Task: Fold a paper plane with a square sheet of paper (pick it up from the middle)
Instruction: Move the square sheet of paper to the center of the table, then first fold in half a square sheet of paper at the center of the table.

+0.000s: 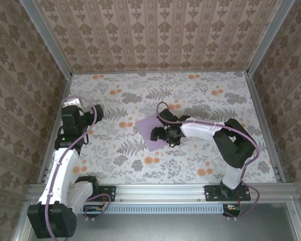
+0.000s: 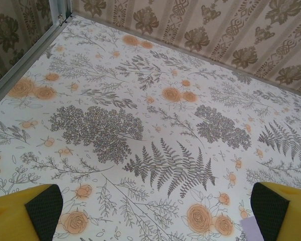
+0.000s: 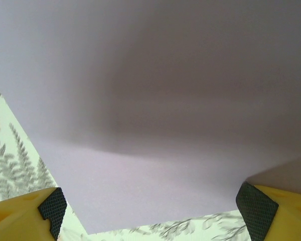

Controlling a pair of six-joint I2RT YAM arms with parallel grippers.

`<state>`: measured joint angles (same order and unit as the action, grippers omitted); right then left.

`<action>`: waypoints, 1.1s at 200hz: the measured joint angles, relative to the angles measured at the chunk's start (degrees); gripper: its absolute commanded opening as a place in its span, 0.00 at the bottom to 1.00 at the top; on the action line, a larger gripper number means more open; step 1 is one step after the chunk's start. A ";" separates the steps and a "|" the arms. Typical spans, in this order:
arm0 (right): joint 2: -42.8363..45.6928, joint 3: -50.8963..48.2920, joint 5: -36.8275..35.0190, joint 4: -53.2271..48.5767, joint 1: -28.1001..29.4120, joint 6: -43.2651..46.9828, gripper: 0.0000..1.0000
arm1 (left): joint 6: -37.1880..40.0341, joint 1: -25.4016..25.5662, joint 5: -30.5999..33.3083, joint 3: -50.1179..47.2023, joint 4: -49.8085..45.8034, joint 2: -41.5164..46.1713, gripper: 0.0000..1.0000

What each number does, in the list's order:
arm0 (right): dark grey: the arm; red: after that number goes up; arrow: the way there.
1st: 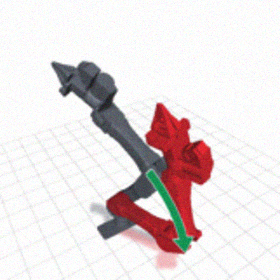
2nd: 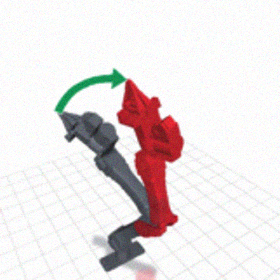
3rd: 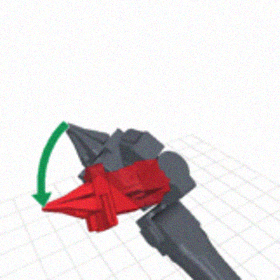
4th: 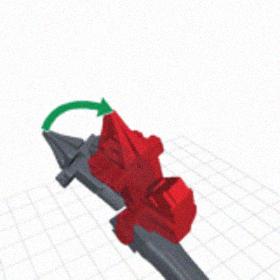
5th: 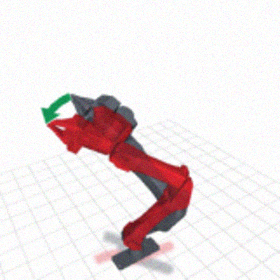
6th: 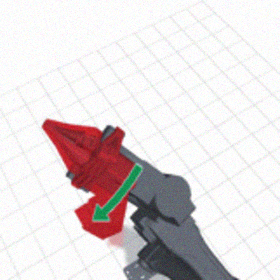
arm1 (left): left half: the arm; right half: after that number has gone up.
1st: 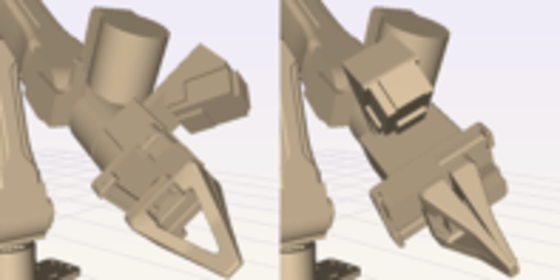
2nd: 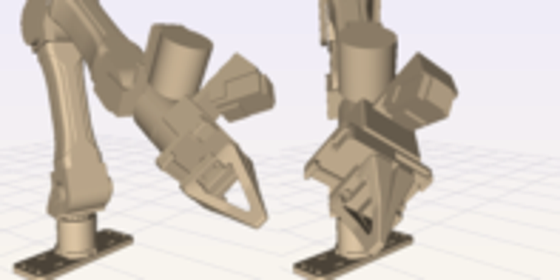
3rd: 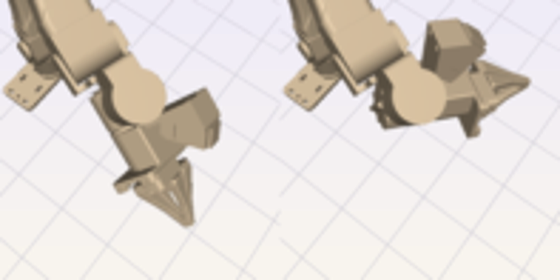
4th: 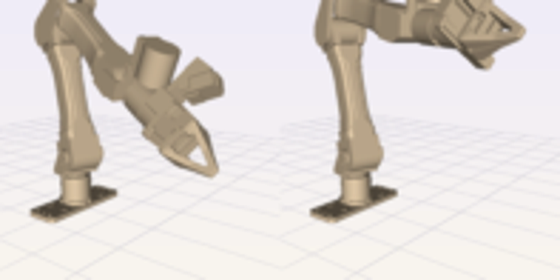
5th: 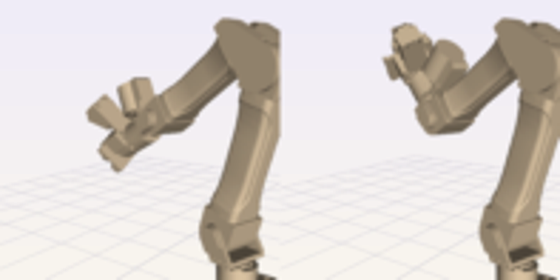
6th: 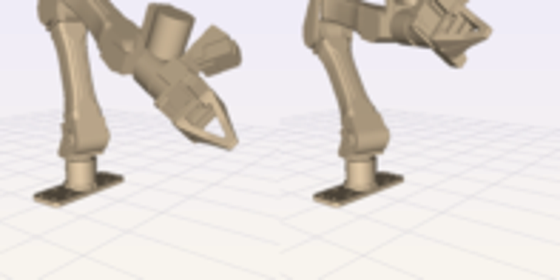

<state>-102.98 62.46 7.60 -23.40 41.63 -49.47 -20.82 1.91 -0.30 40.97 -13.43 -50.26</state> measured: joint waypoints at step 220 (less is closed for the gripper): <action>-23.15 34.64 -8.83 -27.82 0.39 32.70 0.98 | 0.00 0.74 -2.36 0.00 -0.11 -4.17 1.00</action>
<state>-126.13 97.10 -1.23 -51.22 42.02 -16.78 -20.82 2.66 -2.66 40.97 -13.54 -54.43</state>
